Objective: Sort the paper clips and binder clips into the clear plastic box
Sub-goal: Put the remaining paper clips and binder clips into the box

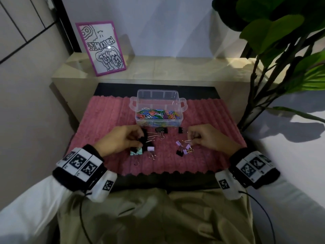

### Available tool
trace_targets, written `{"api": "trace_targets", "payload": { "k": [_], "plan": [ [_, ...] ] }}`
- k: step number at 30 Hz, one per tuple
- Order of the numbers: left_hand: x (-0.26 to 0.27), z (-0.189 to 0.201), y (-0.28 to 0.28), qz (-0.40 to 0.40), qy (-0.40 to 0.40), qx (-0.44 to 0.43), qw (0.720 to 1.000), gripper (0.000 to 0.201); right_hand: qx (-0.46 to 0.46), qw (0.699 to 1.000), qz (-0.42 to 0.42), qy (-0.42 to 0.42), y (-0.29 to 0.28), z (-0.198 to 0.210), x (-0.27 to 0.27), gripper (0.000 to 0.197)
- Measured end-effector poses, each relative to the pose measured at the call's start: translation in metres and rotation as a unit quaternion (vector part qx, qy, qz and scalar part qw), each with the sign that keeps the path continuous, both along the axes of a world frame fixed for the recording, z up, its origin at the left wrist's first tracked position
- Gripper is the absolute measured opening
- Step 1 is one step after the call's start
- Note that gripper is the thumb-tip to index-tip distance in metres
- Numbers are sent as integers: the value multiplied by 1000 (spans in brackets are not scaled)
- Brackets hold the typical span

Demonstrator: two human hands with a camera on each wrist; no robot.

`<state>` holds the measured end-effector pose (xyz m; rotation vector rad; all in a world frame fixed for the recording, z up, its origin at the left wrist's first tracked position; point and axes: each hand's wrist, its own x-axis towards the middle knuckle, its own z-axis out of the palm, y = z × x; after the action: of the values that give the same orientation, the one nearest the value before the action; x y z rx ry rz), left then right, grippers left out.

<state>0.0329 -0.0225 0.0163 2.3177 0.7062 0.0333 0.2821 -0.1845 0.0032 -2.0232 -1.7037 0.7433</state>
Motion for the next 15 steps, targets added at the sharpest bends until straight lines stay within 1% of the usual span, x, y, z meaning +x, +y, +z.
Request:
{"api": "trace_targets", "payload": {
  "k": [2, 4, 6, 7, 9, 10, 12, 15],
  "plan": [
    [-1, -1, 1, 3, -19, -58, 998, 20, 2, 998, -44, 41, -2, 10, 4, 16],
    [-7, 3, 6, 36, -59, -117, 991, 21, 28, 996, -70, 54, 2, 26, 9, 19],
    [-18, 7, 13, 75, -89, -147, 982, 18, 65, 995, -74, 27, 13, 41, 12, 21],
    [-24, 8, 17, 94, -96, -162, 977, 18, 80, 994, -75, 8, 23, 48, 11, 18],
    [-35, 7, 23, 123, -101, -193, 968, 17, 104, 991, -80, 7, 47, 55, 8, 5],
    [-40, 7, 24, 131, -100, -202, 965, 17, 111, 990, -86, 20, 59, 56, 6, 5],
    [-47, 3, 24, 136, -92, -213, 963, 18, 113, 989, -91, 31, 82, 54, 0, 12],
    [-54, -2, 22, 137, -89, -251, 954, 22, 101, 992, -72, 4, 101, 48, -10, 19]
  ]
}}
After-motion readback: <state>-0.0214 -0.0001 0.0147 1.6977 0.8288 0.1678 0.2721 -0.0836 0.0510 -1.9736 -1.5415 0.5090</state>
